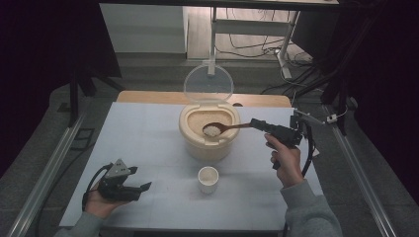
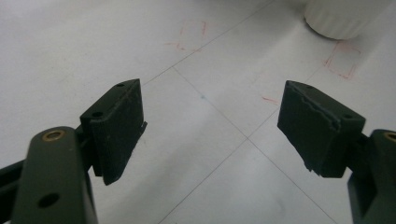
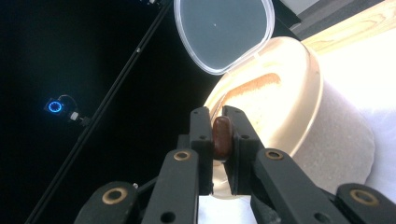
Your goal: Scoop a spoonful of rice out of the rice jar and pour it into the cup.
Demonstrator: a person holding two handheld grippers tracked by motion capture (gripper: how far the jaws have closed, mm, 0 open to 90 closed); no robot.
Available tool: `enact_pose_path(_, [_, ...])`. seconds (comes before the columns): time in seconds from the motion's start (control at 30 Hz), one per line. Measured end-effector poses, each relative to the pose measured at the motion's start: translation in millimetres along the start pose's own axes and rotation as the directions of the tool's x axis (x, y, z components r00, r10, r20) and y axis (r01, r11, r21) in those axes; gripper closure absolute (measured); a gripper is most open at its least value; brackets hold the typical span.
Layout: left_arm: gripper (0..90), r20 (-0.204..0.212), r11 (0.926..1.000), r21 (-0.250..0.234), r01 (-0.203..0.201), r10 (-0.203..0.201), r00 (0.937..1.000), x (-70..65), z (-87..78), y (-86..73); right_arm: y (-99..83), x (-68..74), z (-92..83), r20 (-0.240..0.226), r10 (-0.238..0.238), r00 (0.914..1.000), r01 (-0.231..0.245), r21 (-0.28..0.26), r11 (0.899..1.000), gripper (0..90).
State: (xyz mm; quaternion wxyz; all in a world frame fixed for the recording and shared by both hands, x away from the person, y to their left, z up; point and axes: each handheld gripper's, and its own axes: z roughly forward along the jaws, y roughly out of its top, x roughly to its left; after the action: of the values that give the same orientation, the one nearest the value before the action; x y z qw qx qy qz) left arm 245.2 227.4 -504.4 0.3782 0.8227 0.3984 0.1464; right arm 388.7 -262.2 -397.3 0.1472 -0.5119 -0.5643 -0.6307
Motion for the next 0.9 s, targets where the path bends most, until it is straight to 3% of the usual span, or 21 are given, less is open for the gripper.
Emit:
enact_pose_path(0.33, [22.3,-0.001,1.0000,0.000,0.002,-0.002,1.0000,0.5,-0.2,0.2,-8.4,-1.2,-12.1,-0.020,0.019,0.9996,-0.018,0.019,1.000,82.8])
enact_pose_path(0.9, [22.2,-0.004,1.0000,0.005,0.002,-0.002,1.0000,0.7,0.8,0.3,-43.1,-10.7,-20.7,0.008,-0.001,1.0000,0.000,0.159,0.987,82.8])
